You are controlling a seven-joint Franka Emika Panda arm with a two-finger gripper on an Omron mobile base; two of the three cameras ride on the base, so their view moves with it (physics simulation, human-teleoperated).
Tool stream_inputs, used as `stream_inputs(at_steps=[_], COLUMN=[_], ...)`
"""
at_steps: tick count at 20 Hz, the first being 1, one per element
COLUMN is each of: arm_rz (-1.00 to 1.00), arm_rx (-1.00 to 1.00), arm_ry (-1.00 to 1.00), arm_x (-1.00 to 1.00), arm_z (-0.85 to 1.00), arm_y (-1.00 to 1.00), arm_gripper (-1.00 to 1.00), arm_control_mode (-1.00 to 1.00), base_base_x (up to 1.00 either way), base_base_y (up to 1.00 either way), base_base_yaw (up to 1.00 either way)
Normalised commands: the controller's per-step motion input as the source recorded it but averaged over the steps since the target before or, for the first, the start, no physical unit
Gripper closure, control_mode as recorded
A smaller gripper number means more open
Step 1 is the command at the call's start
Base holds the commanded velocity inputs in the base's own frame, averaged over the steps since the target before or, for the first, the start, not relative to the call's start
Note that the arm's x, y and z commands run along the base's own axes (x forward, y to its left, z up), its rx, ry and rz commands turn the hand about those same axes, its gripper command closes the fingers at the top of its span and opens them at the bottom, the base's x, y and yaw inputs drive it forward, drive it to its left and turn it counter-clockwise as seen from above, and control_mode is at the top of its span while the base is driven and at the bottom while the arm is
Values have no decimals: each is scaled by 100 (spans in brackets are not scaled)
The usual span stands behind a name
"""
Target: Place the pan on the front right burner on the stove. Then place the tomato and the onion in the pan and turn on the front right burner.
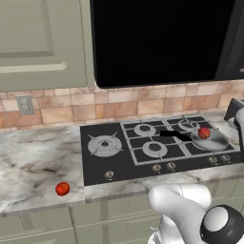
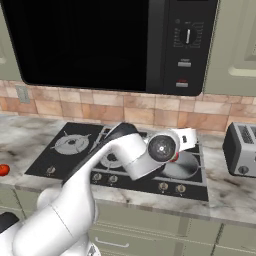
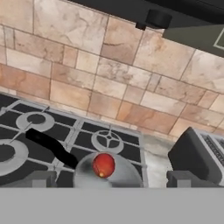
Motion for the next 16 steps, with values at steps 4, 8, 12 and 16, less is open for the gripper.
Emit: stream_inputs(at_steps=[4, 8, 12, 16], arm_rz=[-11, -5, 0, 0], arm_rx=[2, 0, 0, 1], arm_ry=[10, 11, 28, 3], arm_x=[-47, -36, -3, 0], arm_z=[0, 0, 0, 0], arm_y=[45, 41, 39, 49], arm_gripper=[-100, -100, -100, -100], arm_control_mode=[-100, -100, -100, -100], base_base_x=[0, 0, 0, 0], base_base_y=[0, 0, 0, 0], base_base_yaw=[0, 0, 0, 0])
